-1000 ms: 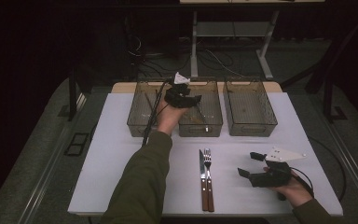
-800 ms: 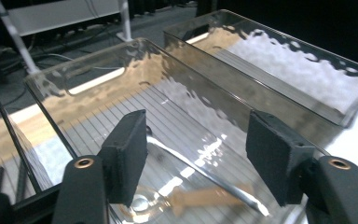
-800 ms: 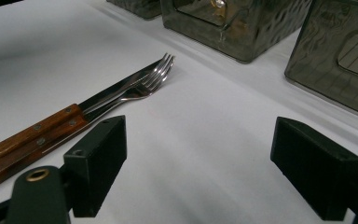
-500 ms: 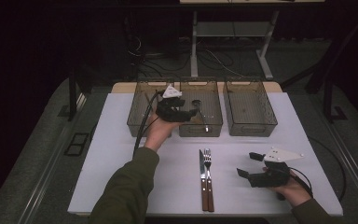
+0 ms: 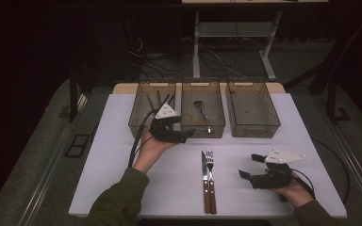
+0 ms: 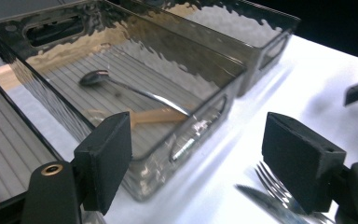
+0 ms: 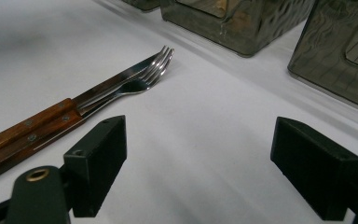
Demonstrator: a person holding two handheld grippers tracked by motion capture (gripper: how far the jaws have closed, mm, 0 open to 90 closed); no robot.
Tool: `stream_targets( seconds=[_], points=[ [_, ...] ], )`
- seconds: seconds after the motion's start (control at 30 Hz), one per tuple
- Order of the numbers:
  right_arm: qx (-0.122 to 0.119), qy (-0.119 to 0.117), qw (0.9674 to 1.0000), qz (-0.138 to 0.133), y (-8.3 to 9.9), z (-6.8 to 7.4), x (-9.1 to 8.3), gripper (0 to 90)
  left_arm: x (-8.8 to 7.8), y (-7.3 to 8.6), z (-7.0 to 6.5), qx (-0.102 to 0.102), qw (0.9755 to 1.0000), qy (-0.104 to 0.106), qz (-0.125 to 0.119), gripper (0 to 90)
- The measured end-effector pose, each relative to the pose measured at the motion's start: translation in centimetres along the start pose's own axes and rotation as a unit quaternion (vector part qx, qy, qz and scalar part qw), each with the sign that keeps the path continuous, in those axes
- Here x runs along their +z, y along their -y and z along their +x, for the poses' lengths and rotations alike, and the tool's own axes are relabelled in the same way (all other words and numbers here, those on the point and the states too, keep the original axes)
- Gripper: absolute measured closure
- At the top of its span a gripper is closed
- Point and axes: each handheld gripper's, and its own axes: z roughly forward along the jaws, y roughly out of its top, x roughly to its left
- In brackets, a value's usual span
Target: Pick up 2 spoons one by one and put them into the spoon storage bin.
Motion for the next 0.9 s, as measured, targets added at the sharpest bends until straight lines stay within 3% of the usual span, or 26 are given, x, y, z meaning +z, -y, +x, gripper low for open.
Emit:
stream_targets(
  seconds=[0.23, 0.57, 0.8, 0.9],
  points=[
    [-0.002, 0.001, 1.0000, 0.002, 0.0, 0.0, 0.1, 18.2, -1.4, 2.0, -1.1, 0.010, 0.9999, 0.001, -0.001, 28.9],
    [-0.002, 0.003, 1.0000, 0.004, 0.0, 0.1, 0.0, 18.2, -2.8, 4.5, -2.7, 0.010, 0.9995, 0.019, 0.023, 40.2],
    [-0.004, 0.006, 1.0000, 0.003, 0.0, 0.2, -0.1, 18.2, -3.0, 5.7, -4.5, 0.016, 0.9982, 0.046, 0.035, 57.5],
    [-0.005, 0.006, 1.0000, 0.003, 0.0, 0.2, -0.1, 18.2, -3.0, 5.8, -5.5, 0.028, 0.9969, 0.062, 0.041, 66.9]
  ],
)
